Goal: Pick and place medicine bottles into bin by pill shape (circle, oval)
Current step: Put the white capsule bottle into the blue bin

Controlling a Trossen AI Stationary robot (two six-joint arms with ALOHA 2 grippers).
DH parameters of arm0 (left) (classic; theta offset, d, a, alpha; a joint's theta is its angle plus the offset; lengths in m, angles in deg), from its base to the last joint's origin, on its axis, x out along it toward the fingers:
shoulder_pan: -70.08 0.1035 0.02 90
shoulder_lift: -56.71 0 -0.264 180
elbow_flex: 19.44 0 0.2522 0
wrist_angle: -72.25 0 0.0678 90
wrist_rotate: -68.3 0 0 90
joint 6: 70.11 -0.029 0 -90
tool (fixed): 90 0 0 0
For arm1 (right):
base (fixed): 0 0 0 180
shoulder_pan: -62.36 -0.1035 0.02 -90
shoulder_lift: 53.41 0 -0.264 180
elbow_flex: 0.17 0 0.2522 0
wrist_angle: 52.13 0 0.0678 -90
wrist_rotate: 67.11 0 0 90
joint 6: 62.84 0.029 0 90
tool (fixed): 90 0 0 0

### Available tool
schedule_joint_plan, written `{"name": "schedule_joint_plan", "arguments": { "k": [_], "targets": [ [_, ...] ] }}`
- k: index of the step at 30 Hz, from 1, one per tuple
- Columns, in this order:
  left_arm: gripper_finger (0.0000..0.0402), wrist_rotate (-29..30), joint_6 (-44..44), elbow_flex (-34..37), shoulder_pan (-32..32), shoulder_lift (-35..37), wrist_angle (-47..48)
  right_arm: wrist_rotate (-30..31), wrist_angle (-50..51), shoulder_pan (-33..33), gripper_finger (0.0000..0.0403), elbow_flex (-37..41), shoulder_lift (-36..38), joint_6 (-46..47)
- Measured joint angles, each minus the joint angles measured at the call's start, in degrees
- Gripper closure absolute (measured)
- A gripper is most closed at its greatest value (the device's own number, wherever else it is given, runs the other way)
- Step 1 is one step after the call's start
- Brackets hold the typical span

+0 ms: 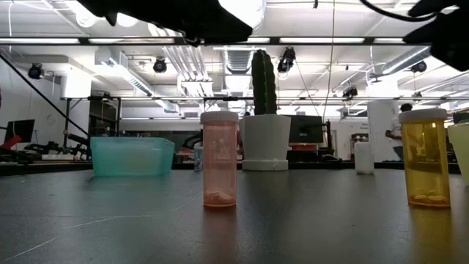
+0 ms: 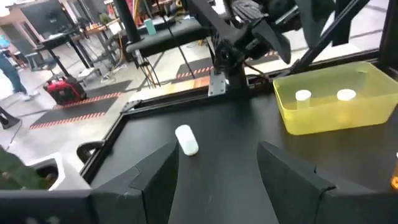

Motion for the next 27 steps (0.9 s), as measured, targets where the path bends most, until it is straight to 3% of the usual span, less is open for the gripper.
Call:
{"name": "schedule_joint_plan", "arguments": {
  "k": [9, 18, 27],
  "targets": [
    [0.0201, 0.0, 0.0, 0.0, 0.0, 5.1, 8.3, -3.5, -2.7, 10.9, 0.0262, 0.0, 0.4, -8.7],
    [0.0201, 0.0, -3.0, 0.0, 0.0, 5.8, 9.2, -13.3, -2.5, 23.5, 0.0259, 0.0, 0.3, -9.7],
    [0.0201, 0.1, -4.5, 0.0, 0.0, 5.8, 9.1, -17.6, -2.3, 34.3, 0.0191, 0.0, -0.5, -14.0]
  ]
}}
